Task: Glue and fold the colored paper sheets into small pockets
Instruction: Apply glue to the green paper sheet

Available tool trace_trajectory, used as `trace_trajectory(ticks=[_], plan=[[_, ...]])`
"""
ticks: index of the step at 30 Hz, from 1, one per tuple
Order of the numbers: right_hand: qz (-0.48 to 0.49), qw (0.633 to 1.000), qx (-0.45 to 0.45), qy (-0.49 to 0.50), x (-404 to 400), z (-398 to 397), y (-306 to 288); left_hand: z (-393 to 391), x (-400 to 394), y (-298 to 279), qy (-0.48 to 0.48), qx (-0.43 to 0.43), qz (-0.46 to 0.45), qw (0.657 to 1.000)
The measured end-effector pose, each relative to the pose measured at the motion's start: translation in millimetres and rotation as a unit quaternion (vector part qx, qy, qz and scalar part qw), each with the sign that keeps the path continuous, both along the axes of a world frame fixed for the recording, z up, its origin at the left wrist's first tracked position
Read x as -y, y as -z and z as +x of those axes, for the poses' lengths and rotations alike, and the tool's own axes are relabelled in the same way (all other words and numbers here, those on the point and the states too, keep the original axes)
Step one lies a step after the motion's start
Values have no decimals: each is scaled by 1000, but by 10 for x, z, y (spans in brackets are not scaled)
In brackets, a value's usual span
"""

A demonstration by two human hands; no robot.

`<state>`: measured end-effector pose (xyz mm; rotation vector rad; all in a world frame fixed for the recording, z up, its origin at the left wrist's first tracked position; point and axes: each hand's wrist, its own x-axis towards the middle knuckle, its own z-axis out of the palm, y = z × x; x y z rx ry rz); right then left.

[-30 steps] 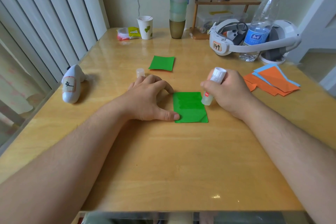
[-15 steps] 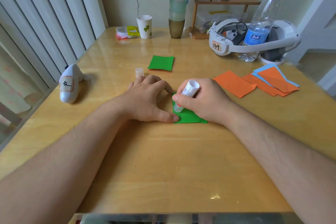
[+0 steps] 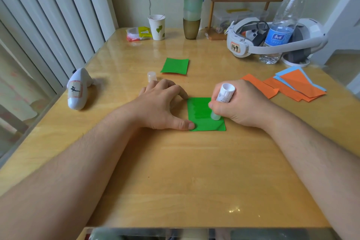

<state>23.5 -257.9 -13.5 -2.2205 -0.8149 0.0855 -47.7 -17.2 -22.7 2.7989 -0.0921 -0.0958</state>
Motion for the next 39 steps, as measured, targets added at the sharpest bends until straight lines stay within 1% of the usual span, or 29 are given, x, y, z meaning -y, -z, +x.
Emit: trace_trajectory(ticks=[9,10,13,16,25,33,39], plan=[[-20,999,18,21,32,53,-1,3,-4,-7,1,0,1,1000],[-9,999,18,30,37,59,-7,3,-6,-7,2,-1,1,1000],[71,996,12,54,17,63,-34,2,3,-11,4,-3,3,1000],[105,994,15,35,-95,3,-37,-2,24,-18,-4,-4,6,1000],[33,998,-2,-47,-307,-166,41,-11,40,-3,-4,-7,23,1000],[-41,998,-33,-45,-83,-92,-118,-27,54,-18,-6,-10,21,1000],[-57,997,-23,-42,65,-35,-152,-25,46,-28,-1,-12,22,1000]])
